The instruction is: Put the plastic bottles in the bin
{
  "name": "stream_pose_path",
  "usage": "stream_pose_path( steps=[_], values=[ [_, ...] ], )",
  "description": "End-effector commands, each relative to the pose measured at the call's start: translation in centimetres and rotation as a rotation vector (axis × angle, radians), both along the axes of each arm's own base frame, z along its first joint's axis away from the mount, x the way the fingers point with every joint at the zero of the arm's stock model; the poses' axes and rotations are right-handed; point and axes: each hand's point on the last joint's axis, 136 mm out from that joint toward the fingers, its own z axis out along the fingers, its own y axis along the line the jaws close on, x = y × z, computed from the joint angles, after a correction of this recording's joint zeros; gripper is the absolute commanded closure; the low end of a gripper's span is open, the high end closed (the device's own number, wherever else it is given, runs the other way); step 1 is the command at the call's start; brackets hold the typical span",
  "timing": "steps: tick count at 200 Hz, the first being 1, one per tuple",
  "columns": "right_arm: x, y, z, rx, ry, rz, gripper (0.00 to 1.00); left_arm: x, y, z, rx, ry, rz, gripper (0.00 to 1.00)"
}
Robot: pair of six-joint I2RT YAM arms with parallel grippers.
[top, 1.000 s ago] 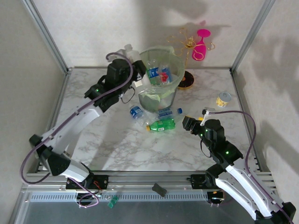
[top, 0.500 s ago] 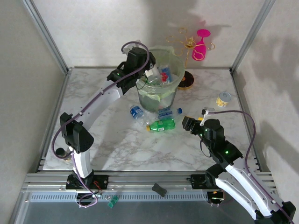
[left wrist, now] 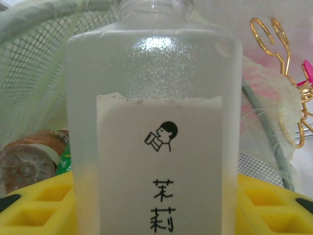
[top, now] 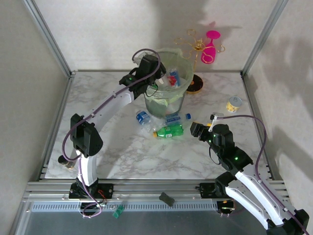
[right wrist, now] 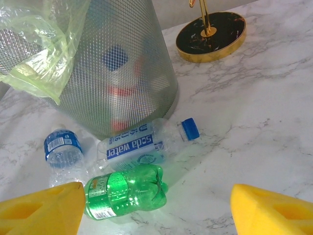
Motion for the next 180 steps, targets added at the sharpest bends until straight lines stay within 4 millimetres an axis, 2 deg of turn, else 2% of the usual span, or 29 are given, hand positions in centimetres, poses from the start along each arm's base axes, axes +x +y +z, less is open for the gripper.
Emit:
stream_pose_path(
  steps=[1, 19, 40, 68, 86, 104, 124, 145, 180],
  values=[
    [0.2, 0.2, 1.0, 0.01, -0.032, 0.004, 0.22, -0.9, 0.1, -1.3, -0.001, 0.043, 0.0, 0.51],
    [0.2, 0.2, 0.9, 0.007, -0.03, 0.004, 0.22, -1.3, 0.7, -0.7, -0.012, 0.033, 0.021, 0.4],
    [0.2, 0.3, 0.9, 0.006, -0.031, 0.006, 0.22, -1.5, 1.3, 1.4, -0.011, -0.02, 0.024, 0.29],
    [0.3, 0.2, 0.9, 0.004, -0.032, 0.001, 0.22, -1.5, 2.7, 4.3, 0.044, -0.076, 0.054, 0.23],
    [0.2, 0.2, 0.9, 0.005, -0.032, 0.002, 0.22, -1.5, 4.4, 5.8, 0.061, -0.097, 0.09, 0.21],
    [0.2, 0.2, 0.9, 0.004, -0.029, 0.001, 0.22, -1.6, 6.2, 7.1, 0.042, -0.118, 0.116, 0.2],
    [0.2, 0.1, 0.9, 0.005, -0.031, -0.001, 0.22, -2.1, 6.9, 7.8, 0.032, -0.133, 0.111, 0.21],
    [0.3, 0.2, 0.8, 0.005, -0.029, -0.001, 0.22, -2.5, 7.1, 8.1, 0.044, -0.14, 0.102, 0.23],
    [0.3, 0.1, 0.9, 0.004, -0.029, -0.004, 0.22, -2.9, 6.2, 8.9, 0.041, -0.171, 0.036, 0.38]
  ],
)
